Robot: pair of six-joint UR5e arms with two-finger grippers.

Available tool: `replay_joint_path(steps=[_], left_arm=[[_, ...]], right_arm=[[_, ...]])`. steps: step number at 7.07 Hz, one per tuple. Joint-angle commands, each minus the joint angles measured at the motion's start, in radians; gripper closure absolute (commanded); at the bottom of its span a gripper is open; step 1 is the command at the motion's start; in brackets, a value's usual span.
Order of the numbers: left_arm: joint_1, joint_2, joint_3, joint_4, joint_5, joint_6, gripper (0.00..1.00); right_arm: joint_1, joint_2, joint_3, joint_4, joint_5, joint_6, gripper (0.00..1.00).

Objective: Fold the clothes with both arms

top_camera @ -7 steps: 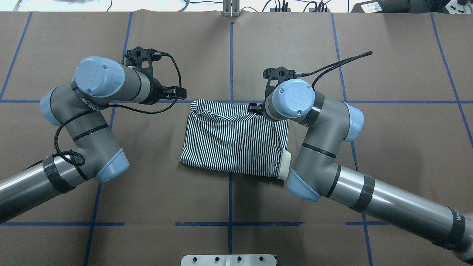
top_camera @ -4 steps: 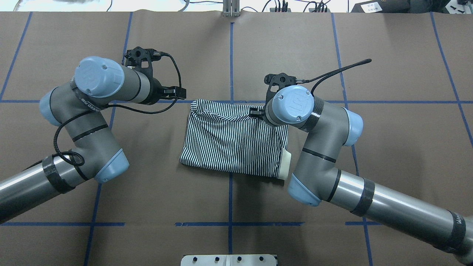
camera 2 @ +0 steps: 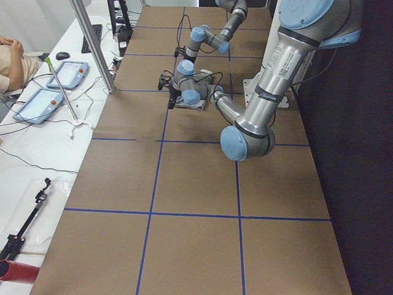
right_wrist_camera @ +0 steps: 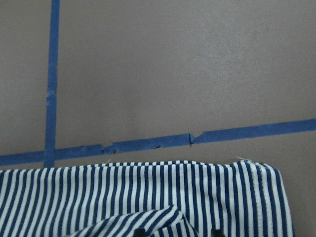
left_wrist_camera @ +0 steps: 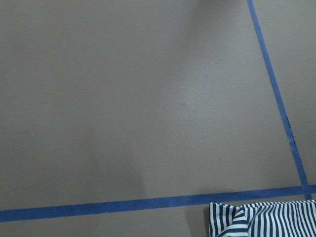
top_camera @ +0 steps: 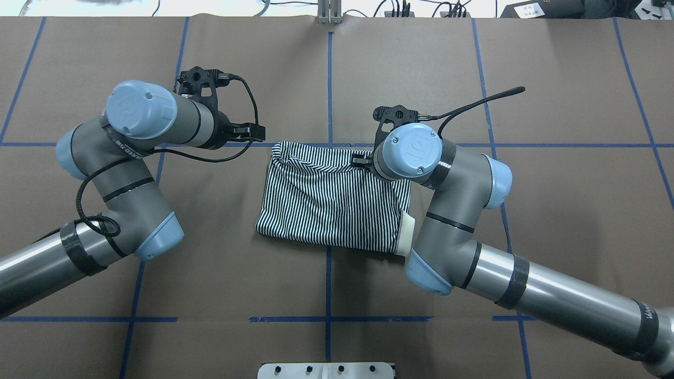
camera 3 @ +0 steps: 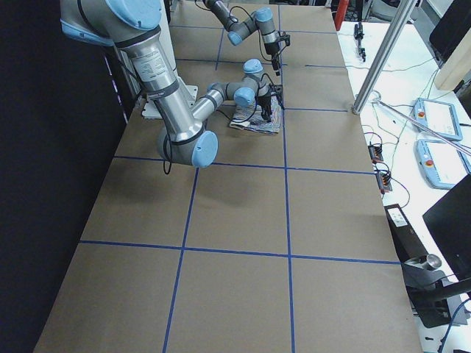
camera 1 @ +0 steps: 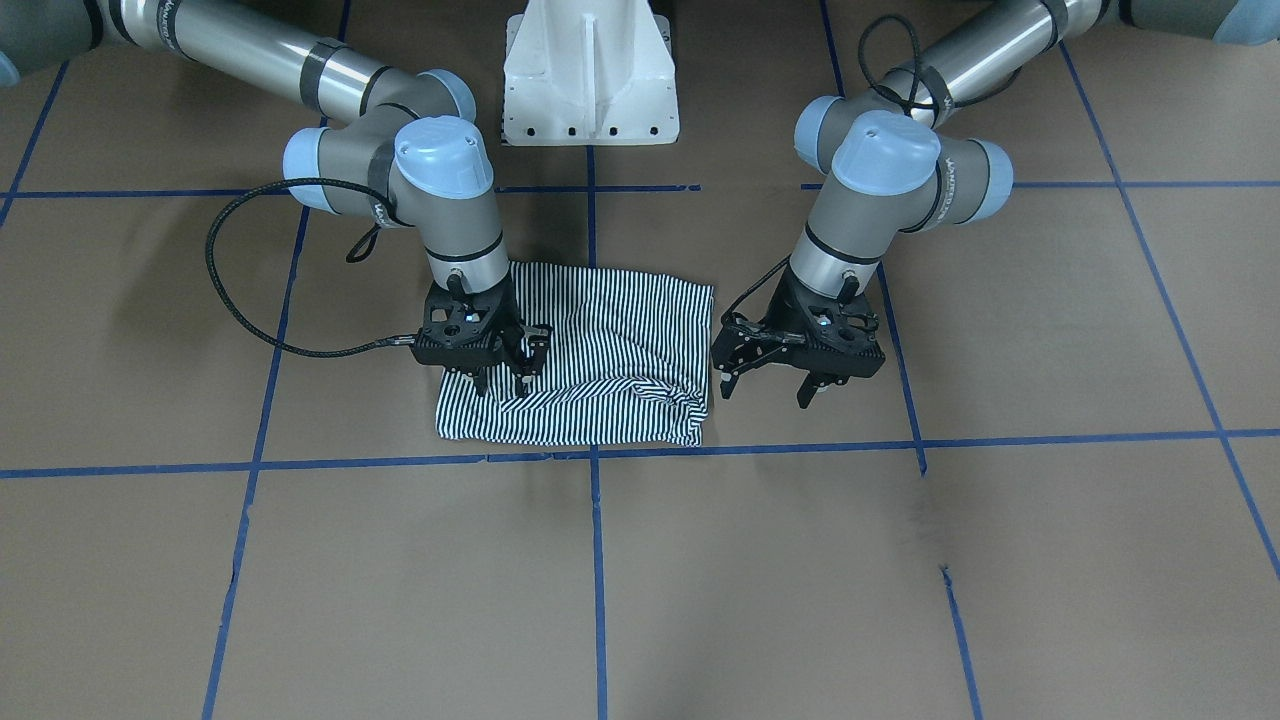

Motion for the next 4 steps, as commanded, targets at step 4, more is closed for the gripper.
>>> replay_joint_path(steps=[4], left_arm=[[0.001, 0.0, 0.002, 0.0, 0.0, -0.003, 0.0]], right_arm=[[-0.005, 0.002, -0.013, 0.001, -0.001, 0.008, 0.6]])
